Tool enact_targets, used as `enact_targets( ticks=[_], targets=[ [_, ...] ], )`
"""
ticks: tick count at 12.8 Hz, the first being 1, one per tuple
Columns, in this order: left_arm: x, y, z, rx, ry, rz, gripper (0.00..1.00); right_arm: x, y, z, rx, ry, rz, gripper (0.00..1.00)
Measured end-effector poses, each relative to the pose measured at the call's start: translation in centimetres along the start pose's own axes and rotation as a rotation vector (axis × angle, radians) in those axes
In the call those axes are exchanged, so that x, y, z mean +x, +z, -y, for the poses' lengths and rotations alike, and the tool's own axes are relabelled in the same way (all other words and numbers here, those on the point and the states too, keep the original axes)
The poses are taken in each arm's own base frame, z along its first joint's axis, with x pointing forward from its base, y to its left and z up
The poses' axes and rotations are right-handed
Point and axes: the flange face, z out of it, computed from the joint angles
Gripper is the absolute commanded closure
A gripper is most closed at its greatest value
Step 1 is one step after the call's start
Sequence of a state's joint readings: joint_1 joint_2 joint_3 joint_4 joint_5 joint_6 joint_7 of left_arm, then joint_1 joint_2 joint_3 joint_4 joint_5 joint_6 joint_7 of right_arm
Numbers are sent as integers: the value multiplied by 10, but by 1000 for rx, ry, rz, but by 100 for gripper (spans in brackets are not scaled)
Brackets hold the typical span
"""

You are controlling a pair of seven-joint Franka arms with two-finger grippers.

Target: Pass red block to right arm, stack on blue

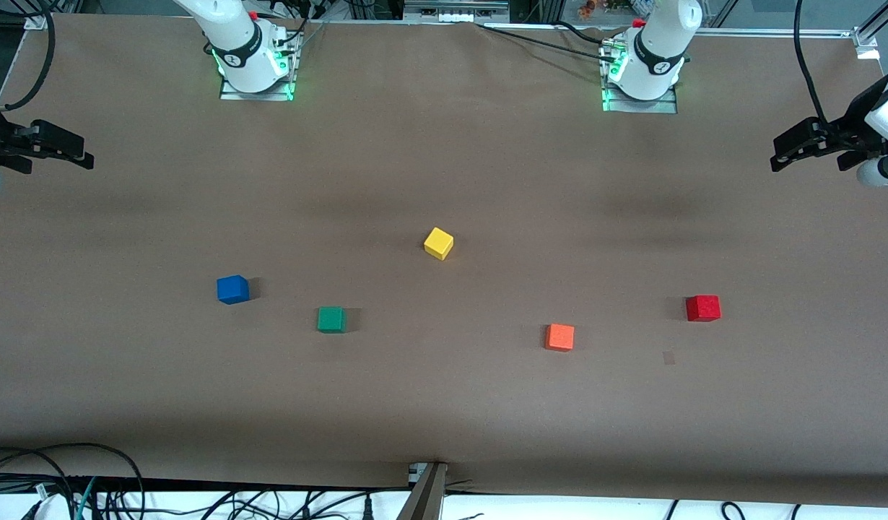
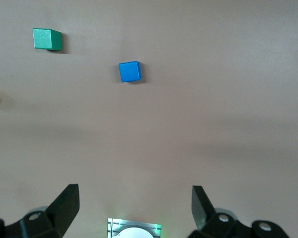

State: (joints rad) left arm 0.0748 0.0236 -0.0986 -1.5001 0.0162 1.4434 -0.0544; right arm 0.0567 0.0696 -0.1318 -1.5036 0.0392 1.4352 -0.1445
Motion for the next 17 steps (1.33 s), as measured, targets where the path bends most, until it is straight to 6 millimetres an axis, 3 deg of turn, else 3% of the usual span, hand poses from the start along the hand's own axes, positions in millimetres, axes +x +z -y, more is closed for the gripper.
enact_targets(
  ticks=[4,11,17],
  targets=[
    [2,-1,7,-1,-2,-15,0,2,4,-3,1,6,7,0],
    [3,-1,0,-1,13,-23,0,3,5,-3,1,6,9,0],
    [25,12,-1,-7,20,-31,0,3,5,-3,2,6,7,0]
  ],
)
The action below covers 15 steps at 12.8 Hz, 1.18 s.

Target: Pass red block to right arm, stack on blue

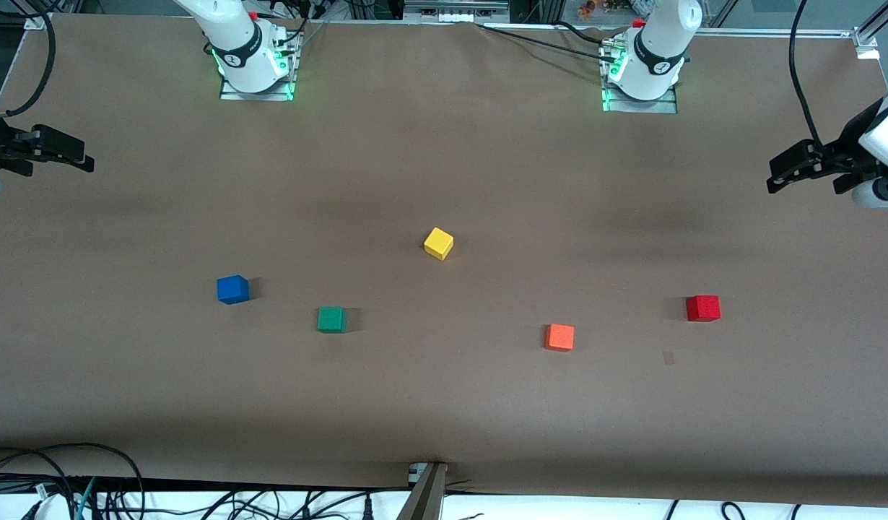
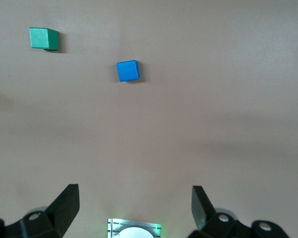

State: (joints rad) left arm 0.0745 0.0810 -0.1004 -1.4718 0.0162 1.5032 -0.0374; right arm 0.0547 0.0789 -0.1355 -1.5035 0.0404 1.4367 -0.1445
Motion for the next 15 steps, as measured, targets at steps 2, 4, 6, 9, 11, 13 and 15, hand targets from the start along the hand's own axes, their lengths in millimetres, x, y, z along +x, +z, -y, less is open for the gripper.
enact_targets(
  ticks=[2,4,6,9,11,13,15],
  targets=[
    [-7,-15,11,47,-15,27,0,0,0,0,0,0,0,0],
    [-17,-31,36,221,-37,43,0,0,0,0,1,0,0,0],
    [-32,-54,75,395,8,71,0,0,0,0,1,0,-1,0],
    [-49,-81,166,585,92,127,0,0,0,-1,1,1,-1,0],
    [-55,-90,235,650,168,109,0,0,0,-1,1,2,-1,0],
    [-60,-87,309,703,293,94,0,1,0,-1,1,2,-1,0],
    [-64,-59,378,719,439,153,0,1,0,-1,1,2,-1,0]
  ],
)
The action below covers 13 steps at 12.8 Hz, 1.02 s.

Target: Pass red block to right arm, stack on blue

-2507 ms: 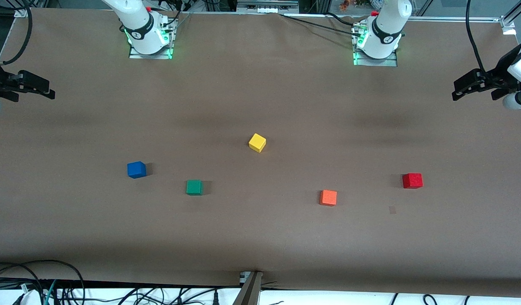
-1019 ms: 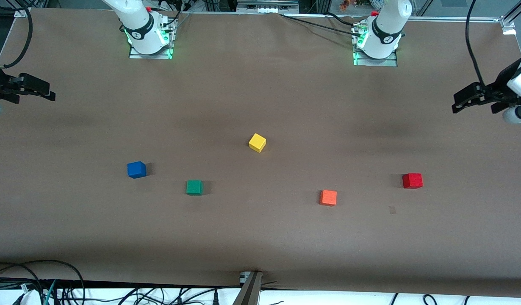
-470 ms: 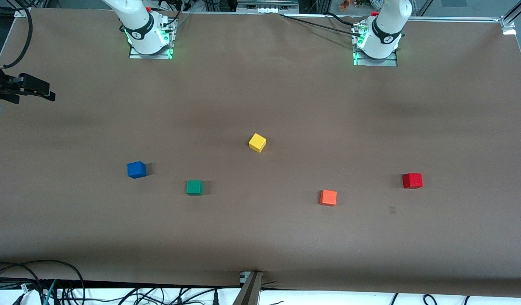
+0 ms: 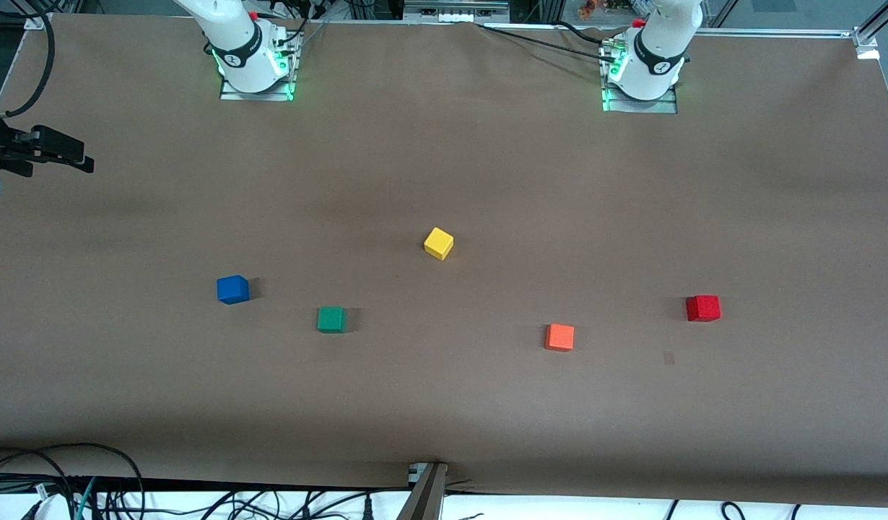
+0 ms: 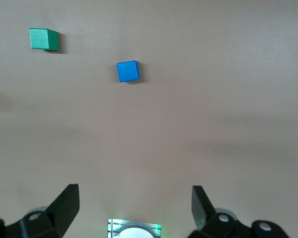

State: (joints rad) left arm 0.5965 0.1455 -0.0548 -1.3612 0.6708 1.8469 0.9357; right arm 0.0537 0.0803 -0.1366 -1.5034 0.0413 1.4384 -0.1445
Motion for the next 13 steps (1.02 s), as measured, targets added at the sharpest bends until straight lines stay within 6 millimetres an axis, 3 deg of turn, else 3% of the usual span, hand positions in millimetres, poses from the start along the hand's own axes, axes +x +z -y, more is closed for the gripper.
enact_targets(
  ticks=[3,5,7,10,13],
  targets=[
    [-18,114,24,35,318,-11,0,0,0,0,0,0,0,0],
    [-25,197,22,15,472,-84,0,0,0,0,0,0,-1,0],
    [-21,264,8,-22,608,-192,0,1,0,0,0,0,-5,0],
    [12,326,-22,-66,745,-343,0,1,-1,0,-1,-1,-6,0],
    [49,359,-46,-79,841,-491,0,1,-1,0,-1,-1,-8,0]
  ],
)
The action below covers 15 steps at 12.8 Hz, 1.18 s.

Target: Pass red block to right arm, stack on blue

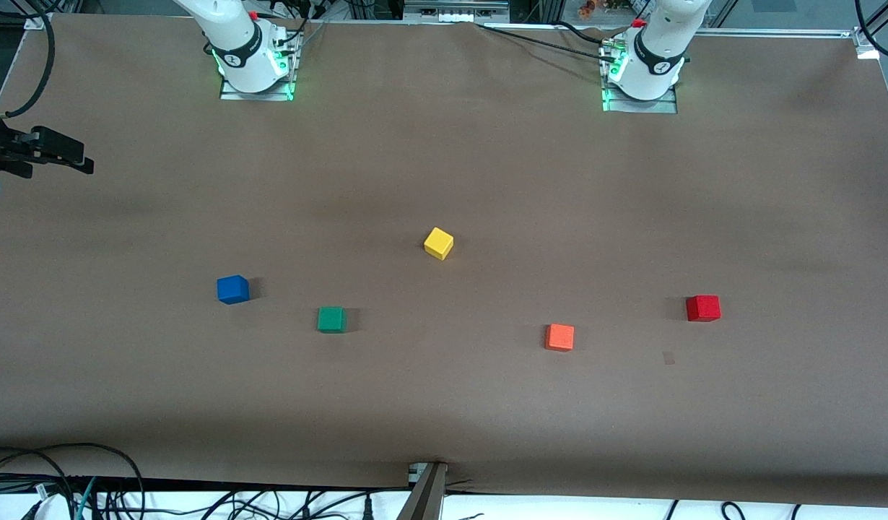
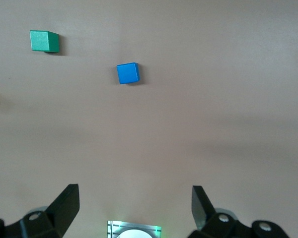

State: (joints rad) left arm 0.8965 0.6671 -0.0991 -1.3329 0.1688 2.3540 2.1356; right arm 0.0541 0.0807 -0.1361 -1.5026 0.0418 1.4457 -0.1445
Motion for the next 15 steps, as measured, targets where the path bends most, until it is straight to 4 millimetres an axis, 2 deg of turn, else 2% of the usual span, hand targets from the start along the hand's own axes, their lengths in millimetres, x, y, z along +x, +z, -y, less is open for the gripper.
enact_targets(
  ticks=[2,5,9,13,15],
  targets=[
    [26,30,7,9,47,-87,0,0,0,0,0,0,0,0],
    [77,67,17,-48,89,-204,0,0,0,0,0,0,-1,0],
    [158,94,32,-133,102,-409,0,0,0,0,0,0,-1,0],
    [228,133,26,-214,55,-642,0,0,0,1,0,-2,-1,0],
    [258,139,26,-249,46,-746,0,0,0,2,0,-3,-2,0]
  ],
)
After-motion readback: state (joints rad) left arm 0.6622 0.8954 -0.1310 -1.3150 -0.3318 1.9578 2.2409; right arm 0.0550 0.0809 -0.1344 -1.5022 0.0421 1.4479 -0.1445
